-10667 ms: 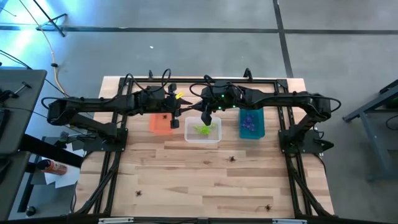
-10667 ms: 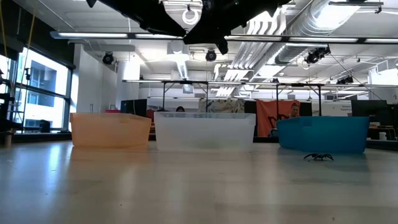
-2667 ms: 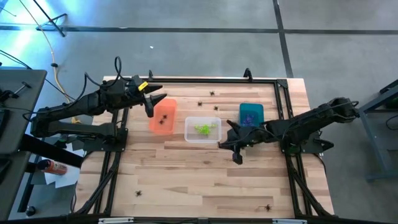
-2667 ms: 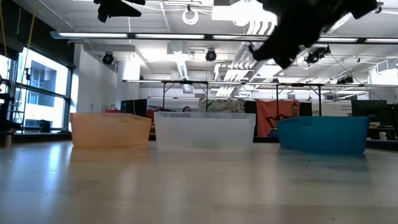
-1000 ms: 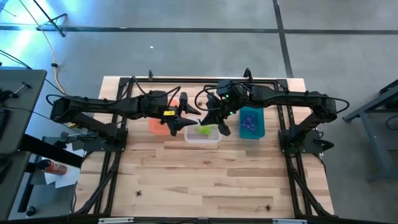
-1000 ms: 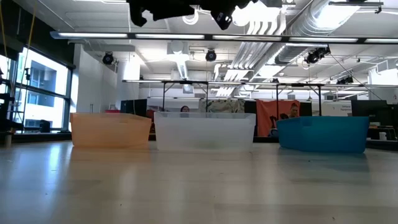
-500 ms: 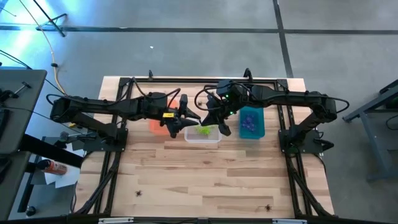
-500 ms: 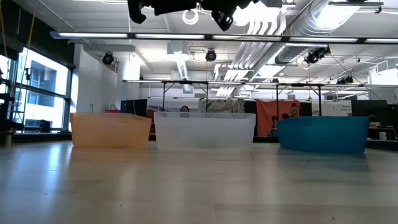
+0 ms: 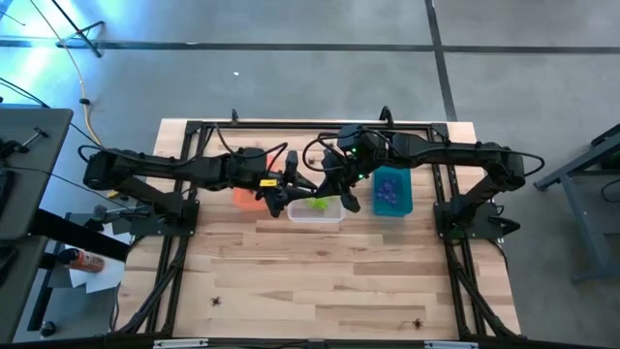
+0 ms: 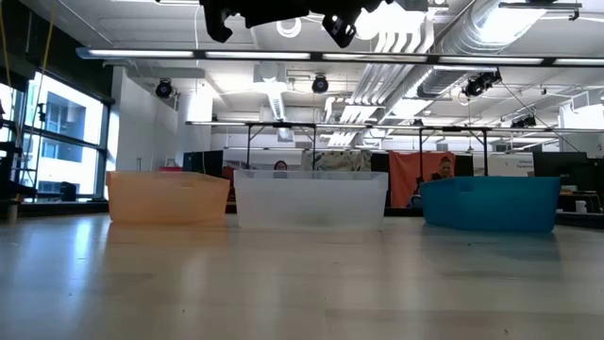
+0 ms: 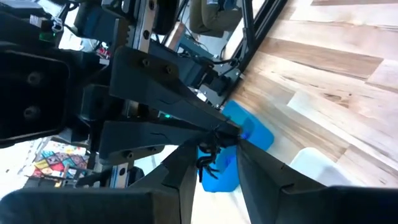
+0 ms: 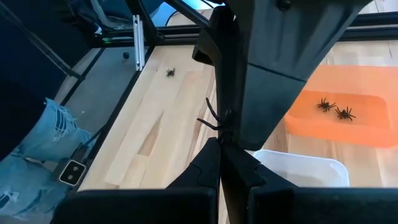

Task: Sort Halloween decoration
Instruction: Put the black spider toy into the orange bin

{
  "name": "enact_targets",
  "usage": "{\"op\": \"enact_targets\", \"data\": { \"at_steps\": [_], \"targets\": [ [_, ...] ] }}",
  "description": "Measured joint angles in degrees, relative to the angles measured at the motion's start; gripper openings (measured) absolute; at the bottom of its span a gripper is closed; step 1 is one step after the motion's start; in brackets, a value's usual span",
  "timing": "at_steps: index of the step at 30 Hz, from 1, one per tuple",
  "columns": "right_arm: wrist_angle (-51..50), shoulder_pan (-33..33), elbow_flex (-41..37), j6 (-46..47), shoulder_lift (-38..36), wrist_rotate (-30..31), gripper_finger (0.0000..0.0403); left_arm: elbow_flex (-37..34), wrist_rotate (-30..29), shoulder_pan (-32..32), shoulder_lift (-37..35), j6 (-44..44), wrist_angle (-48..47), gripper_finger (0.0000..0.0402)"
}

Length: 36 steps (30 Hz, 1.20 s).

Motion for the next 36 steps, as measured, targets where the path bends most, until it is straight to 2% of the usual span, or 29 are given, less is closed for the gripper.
{"op": "enact_targets", "data": {
  "at_steps": [5,11,15,19,24,27,29,32,36],
  "targets": [
    [0.3,0.0,0.0,0.0,0.0,0.0,0.0,0.0,0.0,0.1,0.0,-0.8,-0.9,0.0076],
    [0.0,0.0,0.1,0.6,0.0,0.0,0.0,0.0,-0.5,0.1,0.0,-1.7,-1.4,0.001],
    [-4.0,-0.4,2.8,4.4,0.1,1.6,0.001,0.1,-1.1,0.1,-0.1,-2.9,-2.0,0.0005],
    [-12.5,-2.4,8.4,7.9,0.1,6.6,0.0064,0.0,-2.5,0.1,-0.6,-4.9,-4.8,0.0002],
    [-23.9,-4.3,15.7,5.0,0.0,17.3,0.0171,0.0,-8.4,0.0,-2.8,-7.7,-10.6,0.0001],
    [-29.1,-5.4,17.8,3.6,-0.1,20.5,0.0229,0.0,-14.1,0.6,-5.4,-15.2,-16.8,0.0001],
    [-31.8,-6.2,17.6,4.1,-0.1,20.4,0.0254,-0.2,-15.1,1.8,-7.6,-23.3,-21.5,0.0001],
    [-34.3,-6.6,13.9,4.9,-1.4,20.4,0.0269,-3.3,-15.5,4.4,-11.6,-36.2,-27.8,0.0001],
    [-30.7,-6.5,4.5,7.0,-5.7,19.9,0.0271,-12.2,-18.1,6.8,-18.6,-50.8,-30.4,0.0]
  ]
}}
